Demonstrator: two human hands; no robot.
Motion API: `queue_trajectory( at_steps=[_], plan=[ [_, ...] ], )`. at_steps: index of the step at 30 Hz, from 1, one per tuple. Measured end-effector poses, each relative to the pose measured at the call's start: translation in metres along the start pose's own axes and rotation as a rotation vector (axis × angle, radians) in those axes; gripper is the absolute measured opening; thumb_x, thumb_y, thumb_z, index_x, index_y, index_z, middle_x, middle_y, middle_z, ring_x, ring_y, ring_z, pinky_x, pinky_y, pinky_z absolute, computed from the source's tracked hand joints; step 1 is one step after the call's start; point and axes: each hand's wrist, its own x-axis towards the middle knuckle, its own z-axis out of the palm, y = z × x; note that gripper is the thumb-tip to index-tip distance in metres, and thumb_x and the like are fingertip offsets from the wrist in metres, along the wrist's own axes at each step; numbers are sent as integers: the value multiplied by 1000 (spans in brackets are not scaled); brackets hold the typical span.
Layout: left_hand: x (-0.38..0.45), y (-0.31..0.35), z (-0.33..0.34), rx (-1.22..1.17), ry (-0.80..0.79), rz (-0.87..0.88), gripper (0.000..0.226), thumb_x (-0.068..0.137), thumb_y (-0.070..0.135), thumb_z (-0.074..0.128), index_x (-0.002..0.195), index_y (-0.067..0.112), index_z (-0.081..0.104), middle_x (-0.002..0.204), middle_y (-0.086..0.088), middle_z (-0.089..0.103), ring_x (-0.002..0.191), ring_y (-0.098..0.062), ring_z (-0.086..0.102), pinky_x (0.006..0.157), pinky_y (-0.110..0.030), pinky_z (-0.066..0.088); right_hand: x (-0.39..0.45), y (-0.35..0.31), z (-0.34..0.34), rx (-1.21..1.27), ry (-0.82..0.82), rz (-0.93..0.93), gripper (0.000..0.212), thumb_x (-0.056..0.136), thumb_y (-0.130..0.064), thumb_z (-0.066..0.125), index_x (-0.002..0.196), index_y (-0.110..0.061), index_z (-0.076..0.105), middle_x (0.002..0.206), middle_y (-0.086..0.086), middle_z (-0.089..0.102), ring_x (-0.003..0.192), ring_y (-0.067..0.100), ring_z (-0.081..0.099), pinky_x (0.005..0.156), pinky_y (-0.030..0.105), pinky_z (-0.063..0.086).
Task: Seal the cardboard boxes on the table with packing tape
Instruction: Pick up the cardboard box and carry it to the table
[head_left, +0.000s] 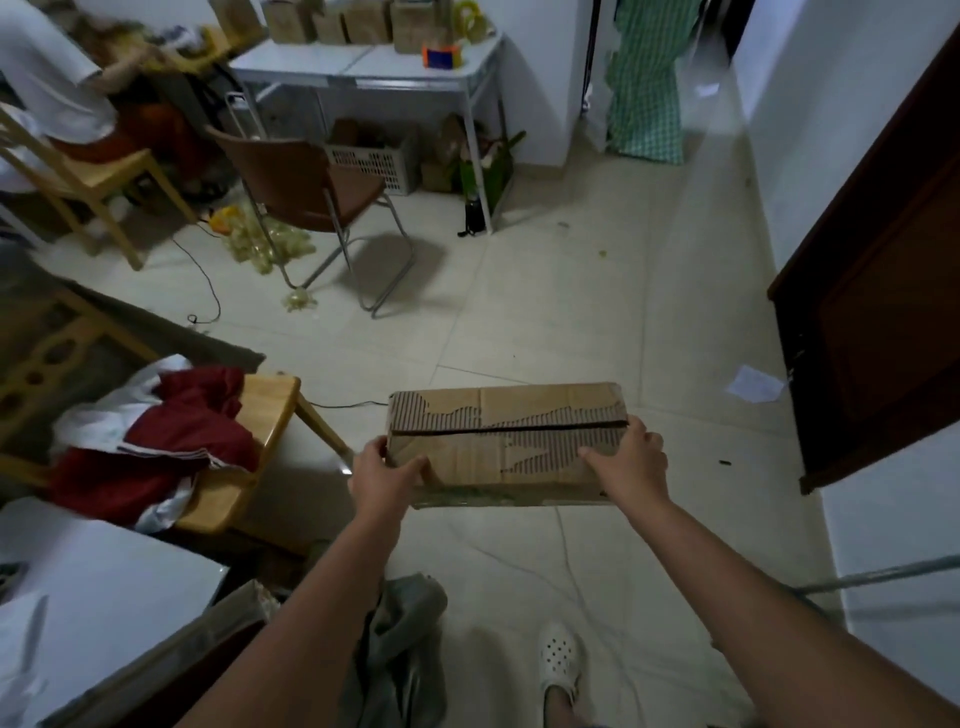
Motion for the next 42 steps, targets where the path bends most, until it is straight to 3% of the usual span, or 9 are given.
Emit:
queue_trajectory(
  at_steps=[2, 8, 19, 26, 33, 37, 42],
  plan=[
    [15, 24, 10, -3, 2, 2, 47, 88, 13, 70, 132, 12, 52, 121, -7, 59, 111, -26, 61, 86, -41, 59, 24, -17, -9, -4, -2, -15, 71, 86, -31, 70, 143, -11, 33, 140, 18, 37, 128, 37, 38, 101, 43, 39],
    [65, 68, 28, 49, 56, 40, 51, 87, 17, 73, 133, 12, 52, 122, -5, 59, 104, -21, 61, 67, -24, 54, 87, -63, -24, -35, -36, -65, 72, 86, -34, 70, 143, -11, 33, 141, 19, 36, 128, 38, 38, 101, 43, 40],
    [171, 126, 37, 13, 49, 35, 49, 86, 16, 74, 130, 12, 54, 120, -8, 61, 108, -26, 60, 83, -38, 57, 170, -146, -16, -64, -27, -83, 70, 87, -34, 69, 143, -12, 33, 140, 17, 36, 128, 35, 38, 100, 42, 41],
    [291, 179, 3, -18, 29, 40, 53, 84, 14, 75, 132, 12, 53, 119, -7, 59, 109, -30, 59, 89, -49, 57, 230, -246, 29, -66, -11, -98, 73, 87, -35, 69, 144, -11, 32, 141, 18, 36, 128, 36, 38, 101, 43, 39],
    [405, 235, -49, -17, 35, 102, 52, 86, 14, 74, 133, 13, 52, 123, -7, 56, 110, -26, 58, 79, -34, 56, 278, -357, 83, -23, 1, -73, 75, 87, -35, 69, 146, -12, 29, 142, 16, 33, 130, 35, 36, 102, 43, 39],
    [450, 255, -65, -8, 47, 109, 54, 85, 14, 75, 135, 13, 52, 124, -6, 56, 112, -28, 56, 89, -45, 57, 297, -398, 102, -11, 23, -70, 75, 88, -34, 69, 147, -12, 28, 143, 16, 33, 131, 35, 35, 102, 43, 39],
    [487, 273, -83, -11, 45, 112, 54, 84, 18, 76, 133, 17, 52, 124, -5, 54, 114, -30, 56, 90, -51, 56, 323, -436, 120, -16, 11, -84, 71, 87, -33, 69, 144, -13, 33, 141, 16, 35, 129, 35, 37, 102, 44, 41]
  ],
)
